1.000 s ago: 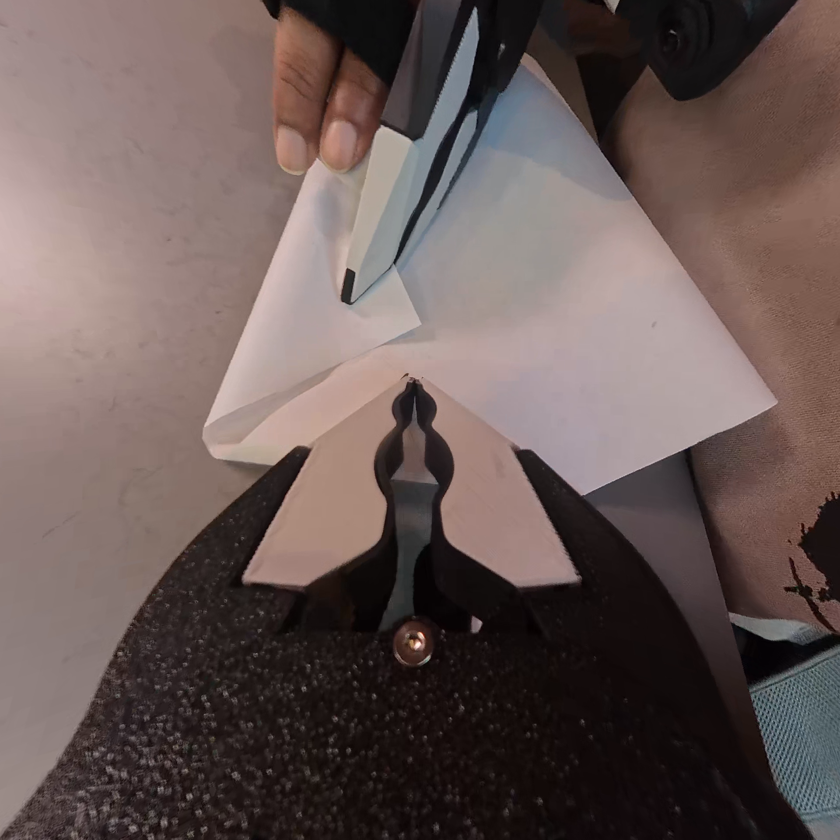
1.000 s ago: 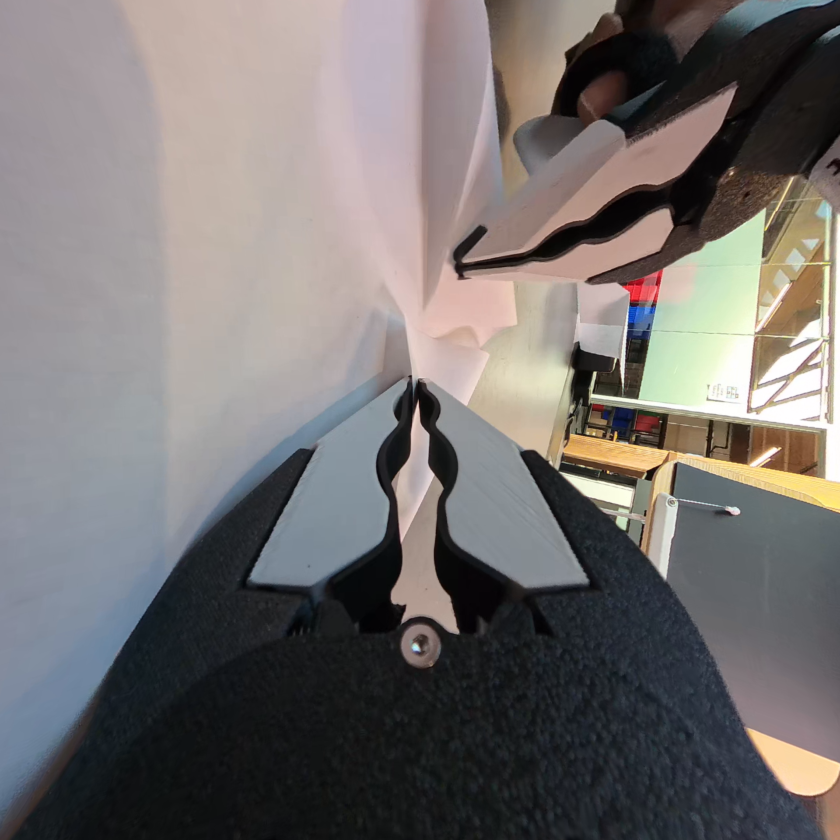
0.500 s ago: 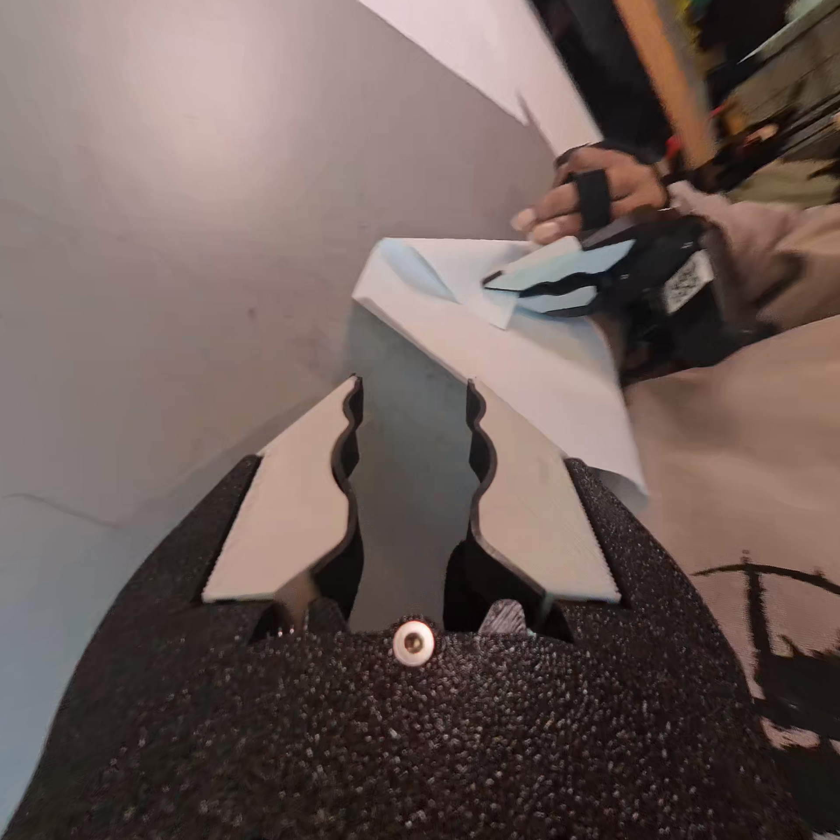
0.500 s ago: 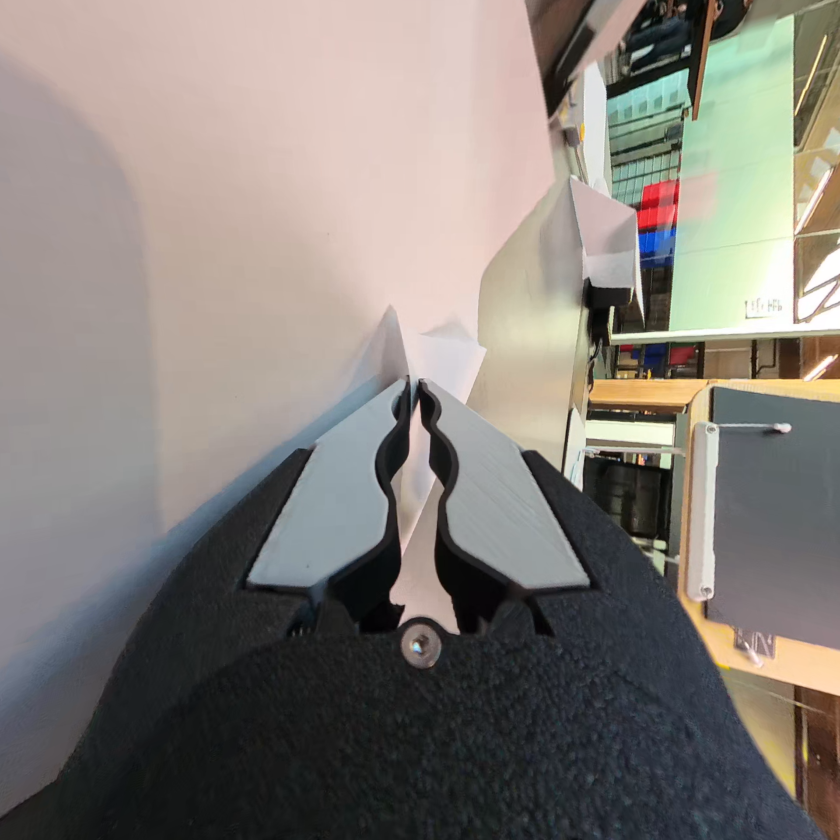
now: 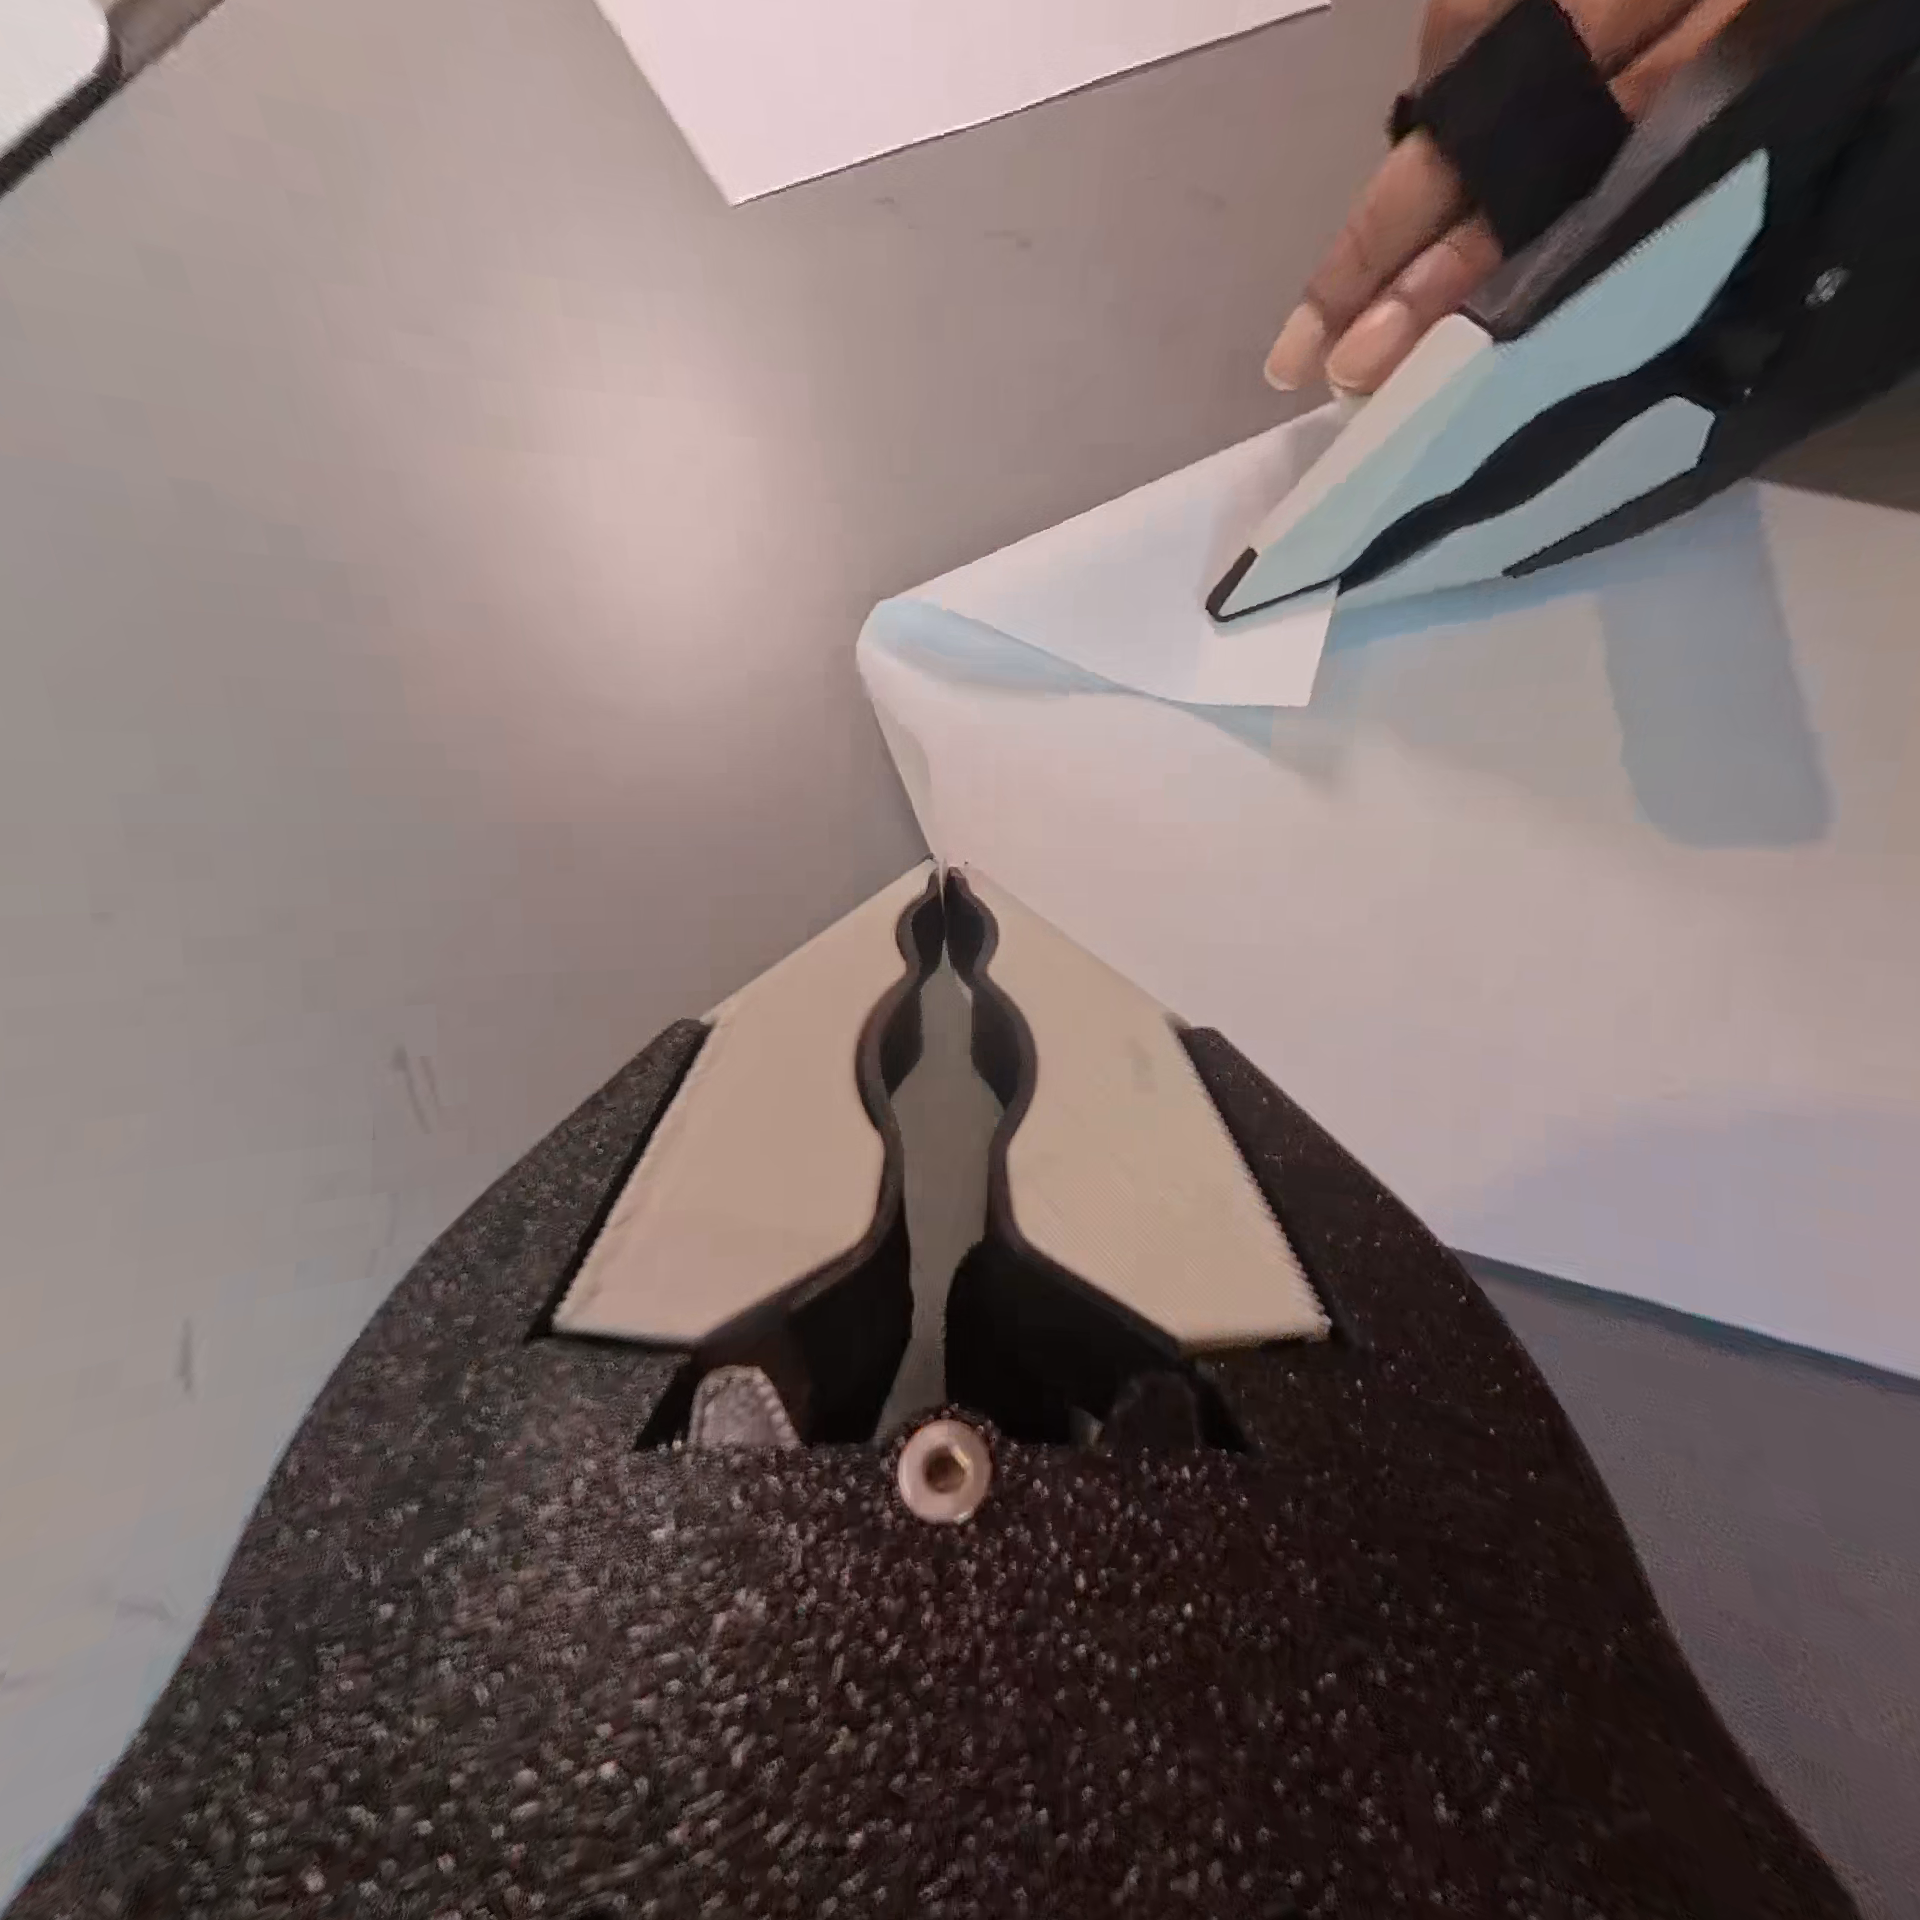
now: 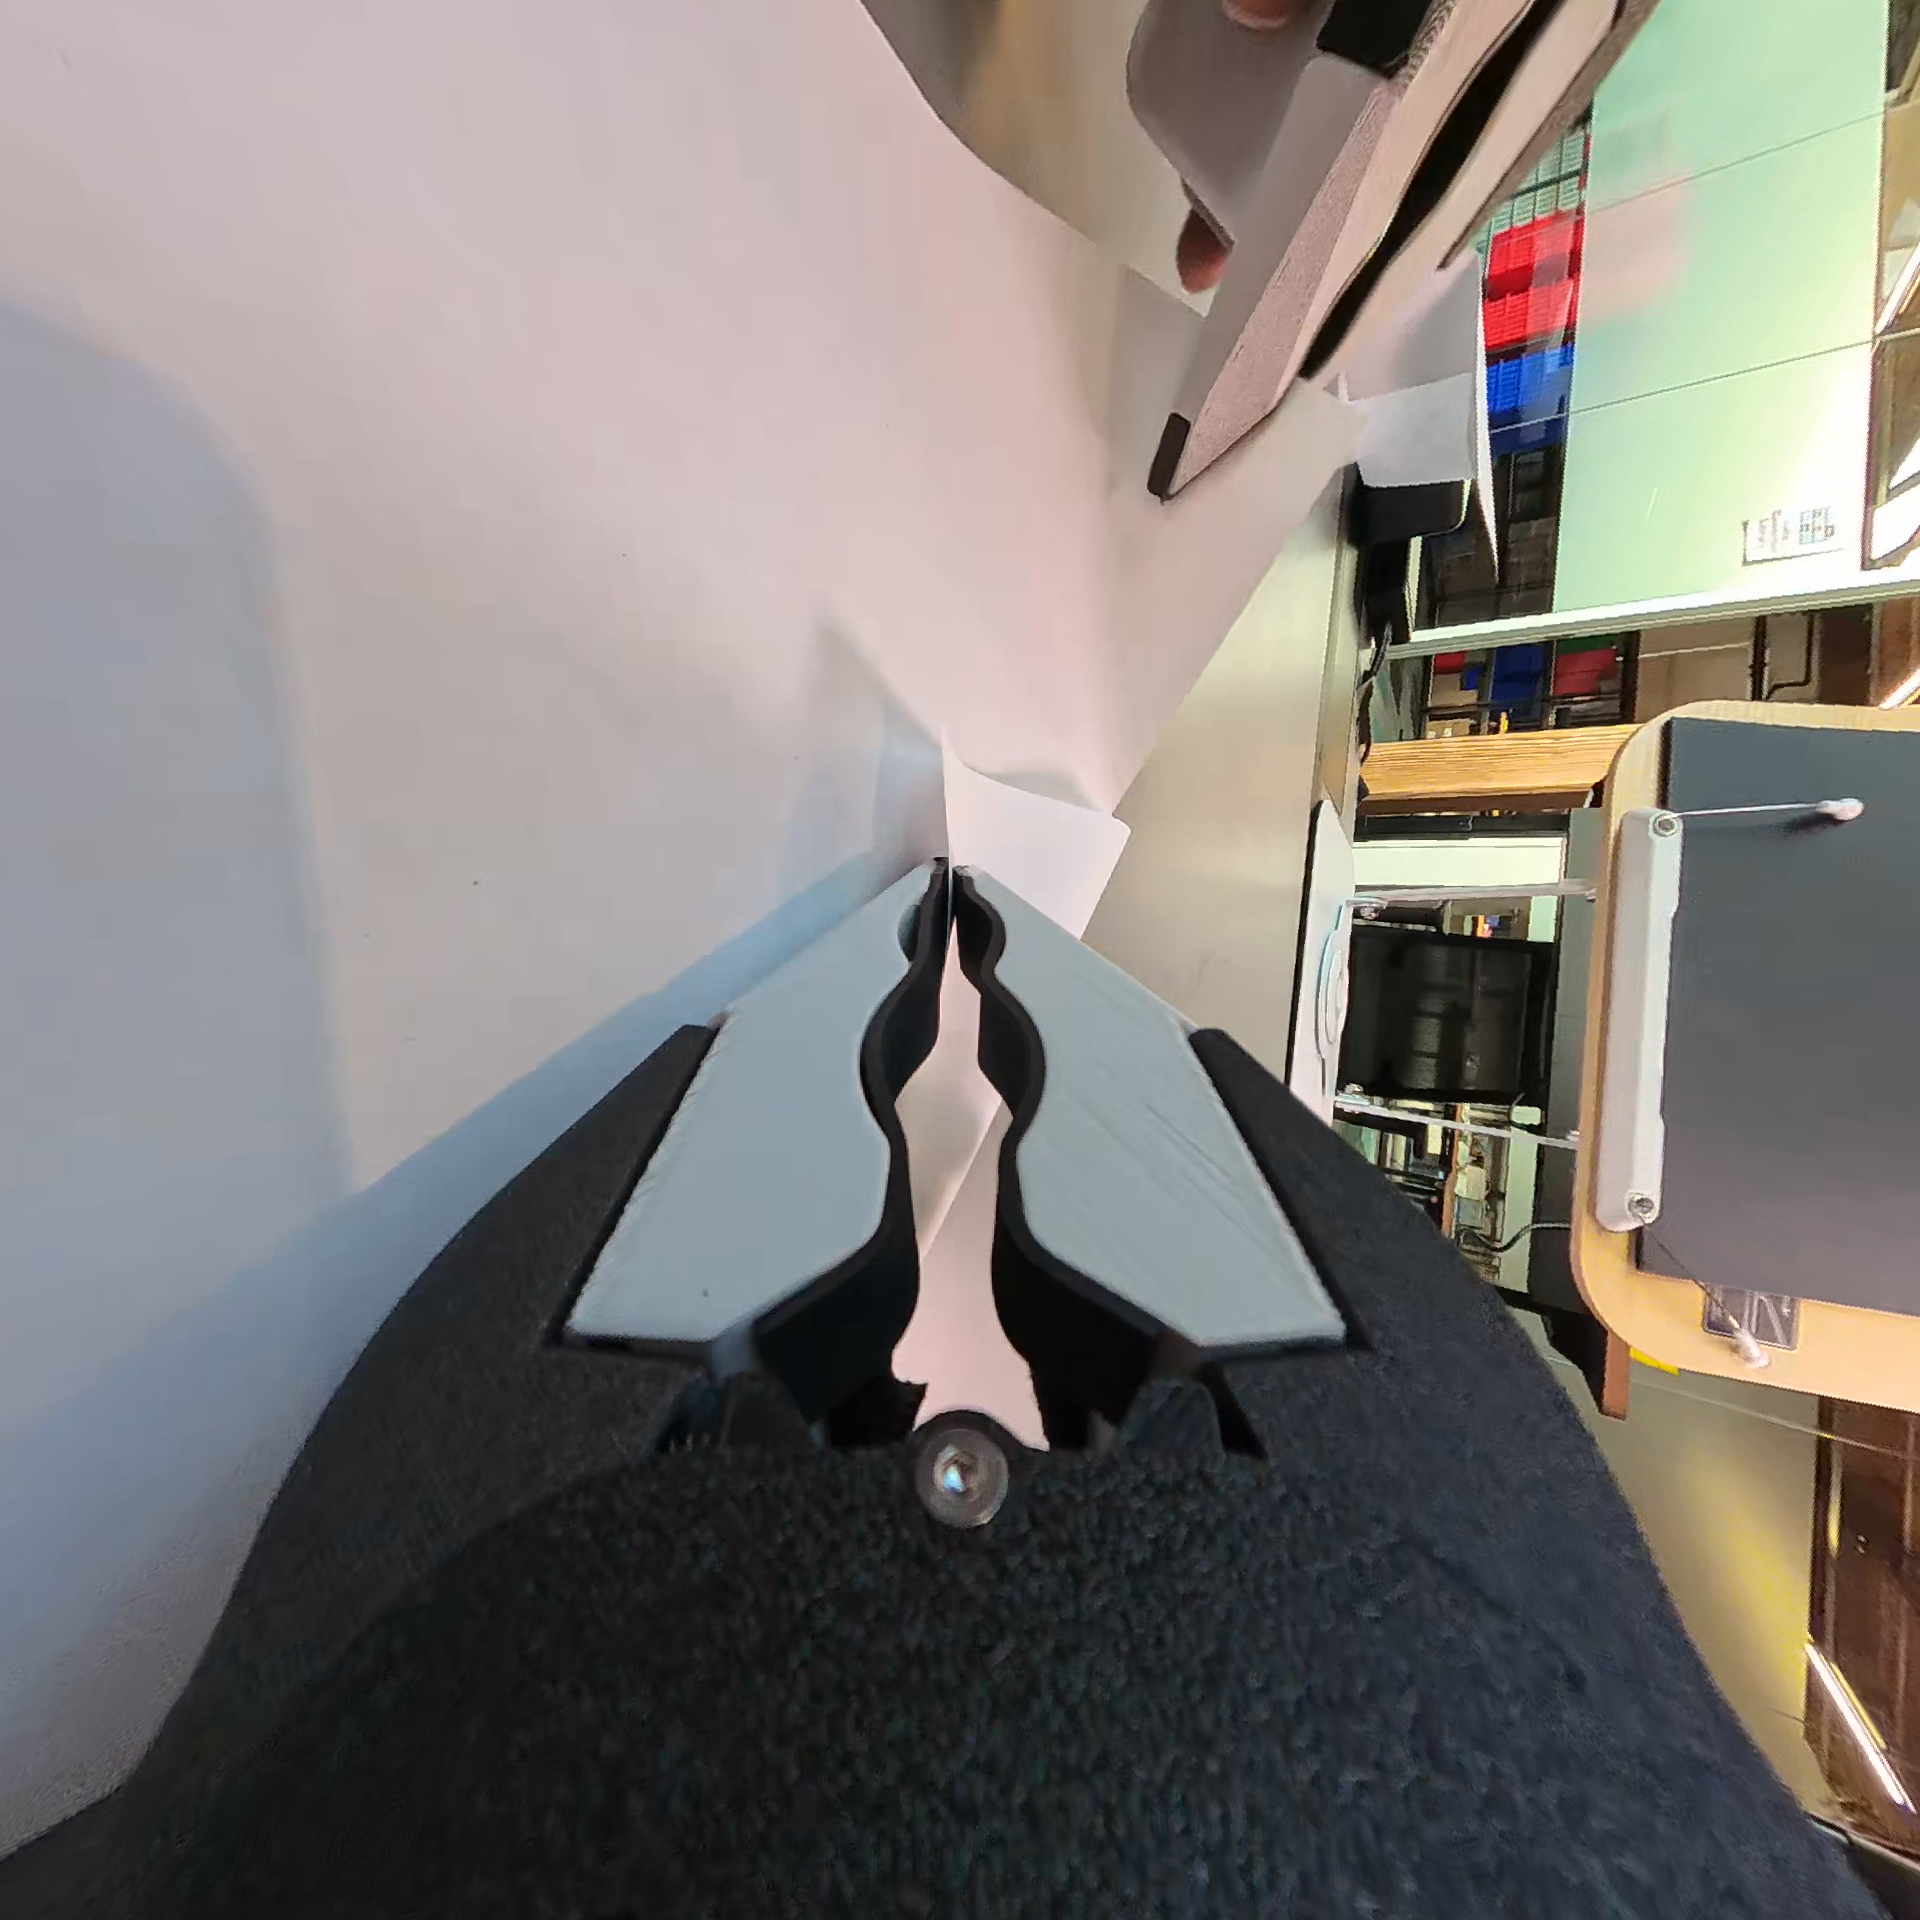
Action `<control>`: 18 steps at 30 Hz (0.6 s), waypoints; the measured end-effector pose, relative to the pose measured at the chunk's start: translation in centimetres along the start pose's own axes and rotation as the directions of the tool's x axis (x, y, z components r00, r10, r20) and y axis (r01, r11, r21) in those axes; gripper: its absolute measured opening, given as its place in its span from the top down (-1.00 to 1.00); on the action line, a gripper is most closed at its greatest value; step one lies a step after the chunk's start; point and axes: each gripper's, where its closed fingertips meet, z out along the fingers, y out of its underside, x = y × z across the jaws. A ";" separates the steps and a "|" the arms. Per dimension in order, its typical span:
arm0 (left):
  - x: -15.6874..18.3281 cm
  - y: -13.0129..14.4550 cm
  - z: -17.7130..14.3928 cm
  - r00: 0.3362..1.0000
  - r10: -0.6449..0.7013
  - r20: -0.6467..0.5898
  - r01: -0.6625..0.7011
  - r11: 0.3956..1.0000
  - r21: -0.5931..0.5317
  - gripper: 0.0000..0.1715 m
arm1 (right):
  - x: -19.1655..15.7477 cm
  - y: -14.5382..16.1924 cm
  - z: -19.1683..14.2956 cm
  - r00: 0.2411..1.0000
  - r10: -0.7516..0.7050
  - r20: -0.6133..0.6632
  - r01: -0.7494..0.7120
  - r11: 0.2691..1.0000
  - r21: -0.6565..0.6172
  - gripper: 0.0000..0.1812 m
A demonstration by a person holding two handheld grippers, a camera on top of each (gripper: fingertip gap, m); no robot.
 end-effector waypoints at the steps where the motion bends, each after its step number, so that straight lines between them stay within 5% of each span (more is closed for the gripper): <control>1: 0.0 0.0 0.1 0.998 0.062 0.007 -0.062 0.998 -0.012 1.00 | -0.1 0.0 -0.1 1.000 -0.013 -0.002 0.013 1.000 0.003 1.00; 8: 2.0 0.7 0.2 0.939 0.343 -0.019 -0.344 0.938 -0.041 1.00 | -0.4 -0.1 -0.7 0.999 -0.034 0.022 0.033 0.998 0.046 1.00; 14: 3.9 1.0 0.6 0.923 0.380 -0.064 -0.383 0.922 -0.051 1.00 | -0.4 -0.1 -0.7 1.000 -0.019 0.016 0.018 0.999 0.051 1.00; 18: 2.1 0.9 0.4 0.937 0.349 -0.009 -0.348 0.932 -0.103 1.00 | -0.4 0.0 -0.8 0.999 -0.026 0.025 0.025 0.998 0.049 1.00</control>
